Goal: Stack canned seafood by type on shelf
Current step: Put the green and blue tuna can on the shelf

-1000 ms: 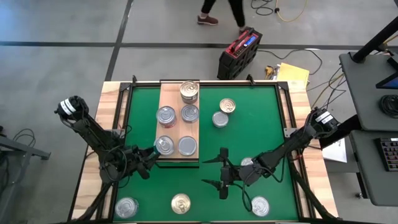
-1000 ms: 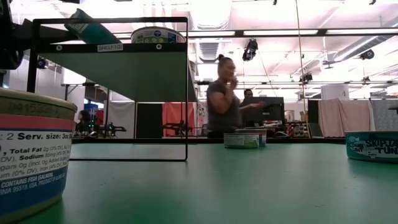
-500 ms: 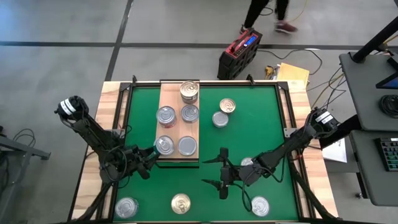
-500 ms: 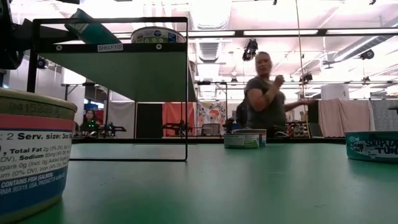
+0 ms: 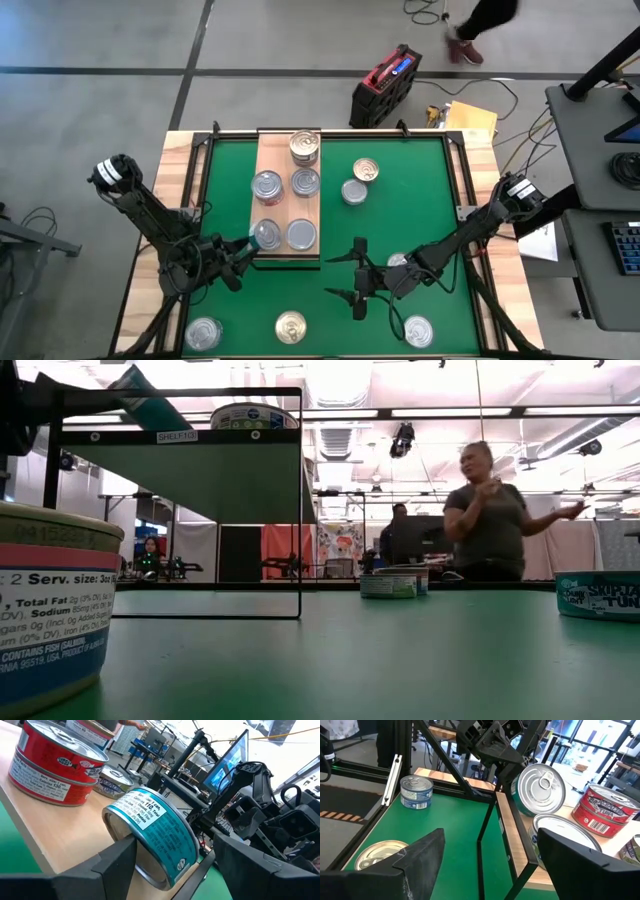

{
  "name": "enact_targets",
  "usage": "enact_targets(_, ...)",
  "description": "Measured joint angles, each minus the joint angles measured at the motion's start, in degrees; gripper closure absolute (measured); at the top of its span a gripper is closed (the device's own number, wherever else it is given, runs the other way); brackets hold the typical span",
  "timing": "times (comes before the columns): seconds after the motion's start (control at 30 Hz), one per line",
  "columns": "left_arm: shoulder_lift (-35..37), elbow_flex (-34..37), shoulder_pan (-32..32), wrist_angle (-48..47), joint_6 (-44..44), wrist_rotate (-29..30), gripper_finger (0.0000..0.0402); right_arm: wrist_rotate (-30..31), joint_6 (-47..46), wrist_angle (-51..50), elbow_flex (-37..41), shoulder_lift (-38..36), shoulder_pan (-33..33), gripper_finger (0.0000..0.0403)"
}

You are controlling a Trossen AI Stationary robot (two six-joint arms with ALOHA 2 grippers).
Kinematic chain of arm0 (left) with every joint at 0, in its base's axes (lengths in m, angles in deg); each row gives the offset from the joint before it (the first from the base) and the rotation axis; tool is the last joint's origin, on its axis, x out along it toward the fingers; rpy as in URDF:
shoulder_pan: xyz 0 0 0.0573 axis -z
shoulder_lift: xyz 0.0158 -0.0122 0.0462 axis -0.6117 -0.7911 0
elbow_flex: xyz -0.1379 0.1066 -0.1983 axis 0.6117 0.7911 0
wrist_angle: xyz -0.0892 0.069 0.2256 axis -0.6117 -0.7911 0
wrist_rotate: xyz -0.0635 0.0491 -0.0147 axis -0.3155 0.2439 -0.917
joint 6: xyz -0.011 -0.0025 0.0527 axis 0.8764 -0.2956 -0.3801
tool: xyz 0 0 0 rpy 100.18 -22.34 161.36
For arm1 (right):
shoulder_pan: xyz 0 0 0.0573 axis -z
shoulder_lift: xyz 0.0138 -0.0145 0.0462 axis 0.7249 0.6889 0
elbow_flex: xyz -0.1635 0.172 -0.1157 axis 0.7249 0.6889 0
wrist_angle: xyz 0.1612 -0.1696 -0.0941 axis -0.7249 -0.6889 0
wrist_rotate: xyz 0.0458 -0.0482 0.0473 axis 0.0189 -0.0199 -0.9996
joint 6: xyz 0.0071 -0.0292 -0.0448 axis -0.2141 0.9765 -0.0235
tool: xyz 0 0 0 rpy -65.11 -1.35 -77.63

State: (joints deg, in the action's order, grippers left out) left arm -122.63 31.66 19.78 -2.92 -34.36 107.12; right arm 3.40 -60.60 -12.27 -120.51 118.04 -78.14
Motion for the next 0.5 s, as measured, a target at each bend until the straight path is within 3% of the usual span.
enact_targets(0.5, 0.0, 0.0, 0.0, -0.8, -1.6, 0.5, 0.0154, 0.0, -0.4, -0.4, 0.0, 0.0, 0.0, 0.0092)
